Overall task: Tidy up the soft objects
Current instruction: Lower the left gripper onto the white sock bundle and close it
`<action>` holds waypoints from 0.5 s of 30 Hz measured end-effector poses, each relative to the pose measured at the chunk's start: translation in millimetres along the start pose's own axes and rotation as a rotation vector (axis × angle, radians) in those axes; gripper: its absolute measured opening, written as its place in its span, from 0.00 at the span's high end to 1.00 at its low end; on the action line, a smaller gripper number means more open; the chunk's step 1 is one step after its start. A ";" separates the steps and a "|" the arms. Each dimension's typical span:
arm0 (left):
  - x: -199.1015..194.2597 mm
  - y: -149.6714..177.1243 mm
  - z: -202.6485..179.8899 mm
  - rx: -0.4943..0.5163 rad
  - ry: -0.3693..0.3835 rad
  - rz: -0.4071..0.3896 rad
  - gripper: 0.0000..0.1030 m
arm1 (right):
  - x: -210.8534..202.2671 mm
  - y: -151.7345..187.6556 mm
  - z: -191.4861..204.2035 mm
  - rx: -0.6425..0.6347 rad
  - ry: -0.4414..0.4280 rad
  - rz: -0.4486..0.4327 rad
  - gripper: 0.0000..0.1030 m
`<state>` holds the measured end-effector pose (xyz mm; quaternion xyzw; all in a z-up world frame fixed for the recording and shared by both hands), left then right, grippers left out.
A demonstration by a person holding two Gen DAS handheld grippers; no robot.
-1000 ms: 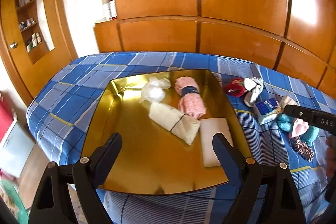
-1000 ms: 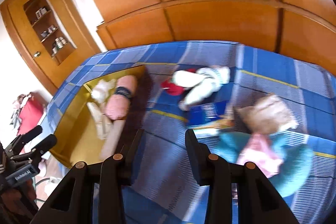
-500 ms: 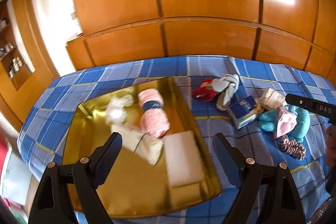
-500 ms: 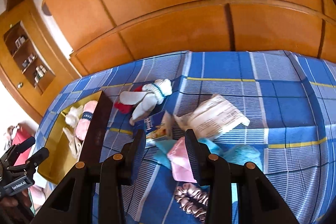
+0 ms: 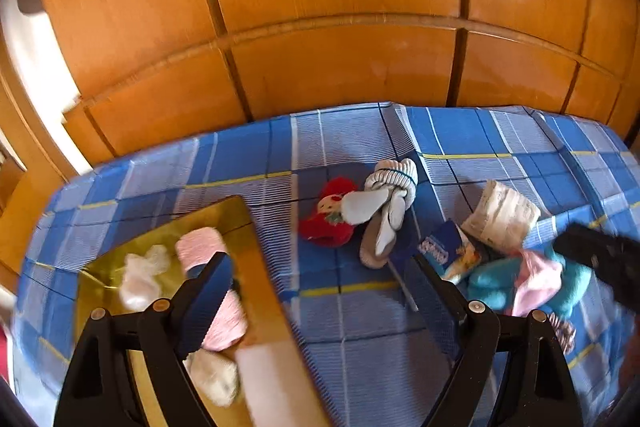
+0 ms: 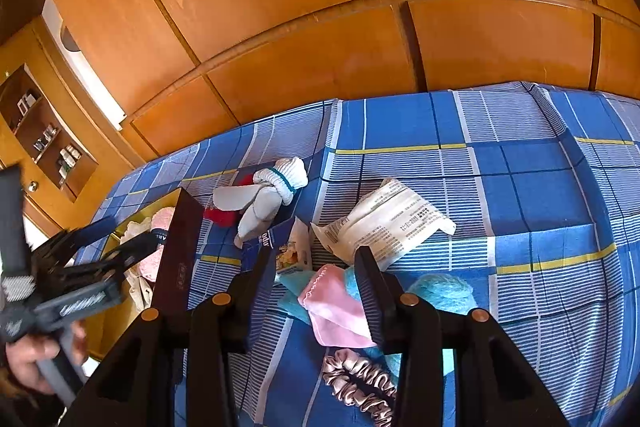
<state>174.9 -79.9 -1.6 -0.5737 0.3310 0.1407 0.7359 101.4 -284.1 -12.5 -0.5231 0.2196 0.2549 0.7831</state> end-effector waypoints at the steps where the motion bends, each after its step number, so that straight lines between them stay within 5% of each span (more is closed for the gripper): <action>1: 8.4 -4.3 0.8 -0.020 0.015 0.017 0.15 | -0.1 -0.1 0.2 0.001 -0.001 0.000 0.60; 6: 38.0 -26.8 9.2 -0.100 0.022 0.041 0.21 | -0.1 -0.8 -1.3 0.015 -0.005 0.002 0.60; 15: 87.5 -47.5 -40.2 0.069 0.088 0.065 0.24 | -1.9 -1.6 -4.4 0.044 -0.018 0.001 0.60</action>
Point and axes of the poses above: each gripper's, at about its wrist camera, not at the fingertips, and x roughly the way its jaws point, z to its left, y to its underside, the point moved 3 cm from there along x, roughly the way its jaws point, and after that the axes turned 8 degrees about -z, right-handed, at the moved point
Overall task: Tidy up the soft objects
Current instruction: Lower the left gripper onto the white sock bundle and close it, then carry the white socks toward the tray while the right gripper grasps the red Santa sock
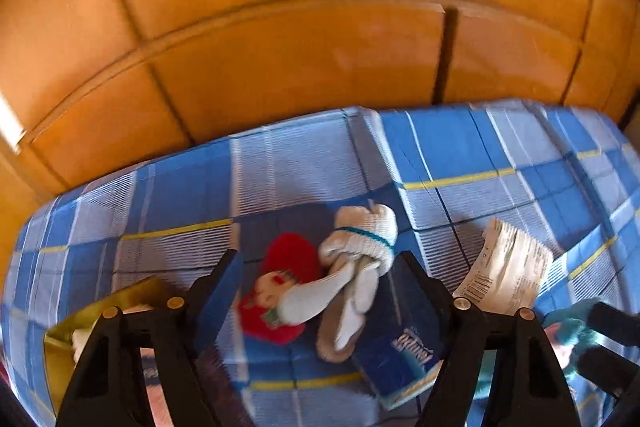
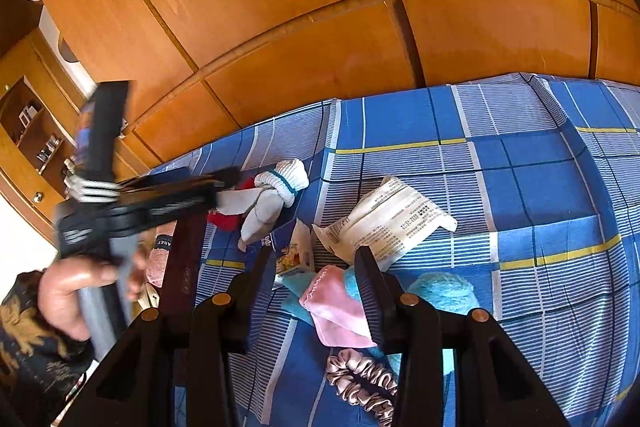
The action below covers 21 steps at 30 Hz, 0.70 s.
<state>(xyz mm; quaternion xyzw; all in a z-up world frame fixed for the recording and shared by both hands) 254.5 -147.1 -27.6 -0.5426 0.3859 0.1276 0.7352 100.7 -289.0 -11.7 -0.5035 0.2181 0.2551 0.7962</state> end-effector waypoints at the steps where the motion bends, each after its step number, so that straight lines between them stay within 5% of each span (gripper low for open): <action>1: 8.4 0.0 -5.9 0.026 0.002 0.016 0.25 | 0.0 -0.2 -0.1 0.003 -0.002 0.000 0.60; 6: 41.4 2.5 -29.0 0.126 0.003 0.065 0.31 | 1.1 -0.4 1.3 0.007 -0.012 0.003 0.60; 8: 54.2 5.1 -34.7 0.159 -0.005 0.088 0.50 | 1.3 -0.7 1.7 0.008 -0.016 0.003 0.60; 11: 71.4 12.6 -37.7 0.155 0.010 0.137 0.61 | 1.1 -1.7 2.1 0.008 -0.017 -0.001 0.60; 21: -17.6 -6.4 -15.3 -0.044 0.119 -0.076 0.62 | -0.7 -2.5 -1.7 0.019 -0.007 -0.011 0.60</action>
Point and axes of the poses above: each gripper's, at about its wrist camera, not at the fingertips, and x roughly the way its jaws point, z to its left, y to its underside, the point moved 3 cm from there along x, roughly the way its jaws point, and after that the axes turned 8 degrees about -z, right-handed, at the moved point
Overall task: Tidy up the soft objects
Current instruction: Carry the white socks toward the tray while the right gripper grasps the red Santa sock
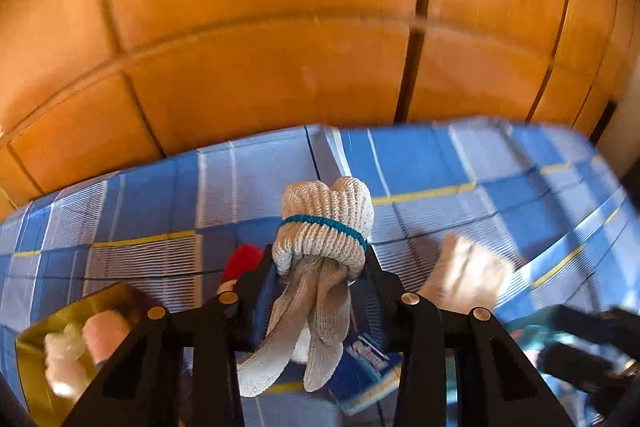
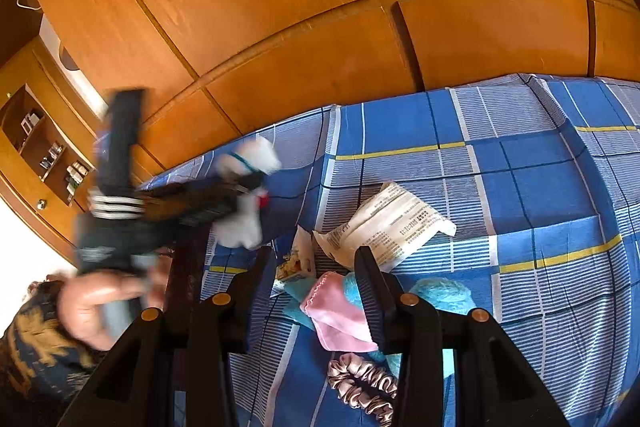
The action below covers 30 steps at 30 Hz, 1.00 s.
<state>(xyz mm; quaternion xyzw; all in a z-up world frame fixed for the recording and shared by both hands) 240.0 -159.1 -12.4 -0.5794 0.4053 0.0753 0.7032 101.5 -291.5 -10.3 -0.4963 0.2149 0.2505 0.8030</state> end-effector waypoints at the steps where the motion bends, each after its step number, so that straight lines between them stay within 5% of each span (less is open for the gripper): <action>1: -9.2 -2.2 3.5 -0.018 0.007 -0.015 0.62 | 1.2 1.4 1.0 -0.002 -0.001 0.005 0.60; 6: -68.2 0.6 31.0 -0.109 0.001 -0.087 0.61 | 6.7 8.9 8.2 -0.029 -0.015 0.033 0.60; 12: -125.8 47.3 79.7 -0.215 -0.056 -0.104 0.61 | 21.3 23.1 25.2 -0.055 -0.070 0.094 0.60; 19: -160.0 115.0 124.9 -0.334 -0.126 -0.062 0.61 | 52.4 26.5 59.1 -0.058 -0.117 0.168 0.60; 30: -190.6 165.3 162.1 -0.455 -0.173 -0.068 0.61 | 146.5 0.4 102.3 0.051 -0.128 0.244 0.57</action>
Point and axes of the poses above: each gripper's, at about its wrist camera, not at the fingertips, and x roughly the way its jaws point, z to its left, y to its underside, the point moved 3 cm from there along x, roughly the way its jaws point, and after that the axes turned 8 degrees about -z, right-handed, at the moved point
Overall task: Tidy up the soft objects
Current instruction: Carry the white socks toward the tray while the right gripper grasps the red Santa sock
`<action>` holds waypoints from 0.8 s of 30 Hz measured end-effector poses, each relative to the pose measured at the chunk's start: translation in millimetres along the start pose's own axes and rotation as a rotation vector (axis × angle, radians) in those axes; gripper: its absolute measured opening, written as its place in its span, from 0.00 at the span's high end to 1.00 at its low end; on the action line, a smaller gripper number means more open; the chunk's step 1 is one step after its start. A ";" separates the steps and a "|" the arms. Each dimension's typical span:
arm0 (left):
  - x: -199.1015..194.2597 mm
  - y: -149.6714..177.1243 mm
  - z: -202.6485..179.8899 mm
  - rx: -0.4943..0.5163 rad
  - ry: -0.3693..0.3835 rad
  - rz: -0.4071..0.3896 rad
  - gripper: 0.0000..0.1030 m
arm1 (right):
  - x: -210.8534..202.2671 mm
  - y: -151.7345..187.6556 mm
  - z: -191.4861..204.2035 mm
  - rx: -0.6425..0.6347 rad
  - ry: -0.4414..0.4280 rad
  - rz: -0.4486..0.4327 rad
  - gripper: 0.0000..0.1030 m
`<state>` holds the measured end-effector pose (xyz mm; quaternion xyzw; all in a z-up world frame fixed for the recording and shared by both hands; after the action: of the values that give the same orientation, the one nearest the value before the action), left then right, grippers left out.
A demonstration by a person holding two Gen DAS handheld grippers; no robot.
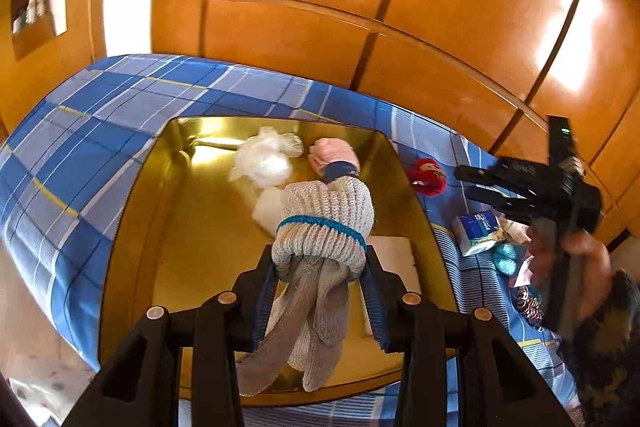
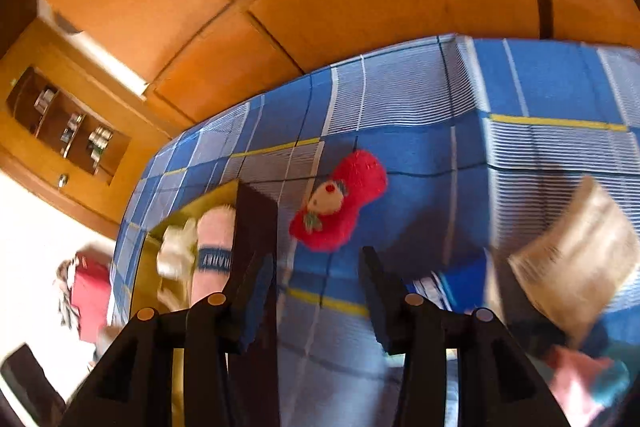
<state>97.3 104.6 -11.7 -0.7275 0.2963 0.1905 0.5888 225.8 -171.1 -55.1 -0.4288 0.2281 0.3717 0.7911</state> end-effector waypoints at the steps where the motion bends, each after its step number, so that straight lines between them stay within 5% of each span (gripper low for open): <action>1: -1.6 0.9 4.0 -0.008 -0.004 -0.003 0.60 | 9.9 -3.6 -0.5 0.020 0.011 0.006 0.56; 10: -9.9 7.6 32.1 -0.069 -0.033 -0.010 0.60 | 70.8 -22.6 -2.5 0.077 0.117 0.054 0.56; 12: -11.4 10.1 34.1 -0.072 -0.039 -0.009 0.60 | 76.8 -23.2 2.0 0.013 0.147 0.055 0.74; 18: -9.8 16.8 35.2 -0.076 -0.052 0.000 0.60 | 47.1 -16.9 16.7 -0.136 0.113 0.046 0.78; 24: -12.4 18.9 26.7 -0.044 -0.082 -0.009 0.60 | -15.0 26.9 37.7 -0.369 0.029 0.082 0.78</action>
<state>77.5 130.5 -24.2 -0.7332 0.2644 0.2240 0.5851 197.0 -135.5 -38.7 -0.5623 0.1848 0.4331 0.6797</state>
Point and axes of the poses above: each gripper's, at about its wrist camera, not at the fingertips, and x roughly the way its jaws point, z to its left, y to its underside, the point moved 3 cm from there along x, roughly the way its jaws point, and after that the axes turned 8 degrees about -z, right-handed, at the moved point
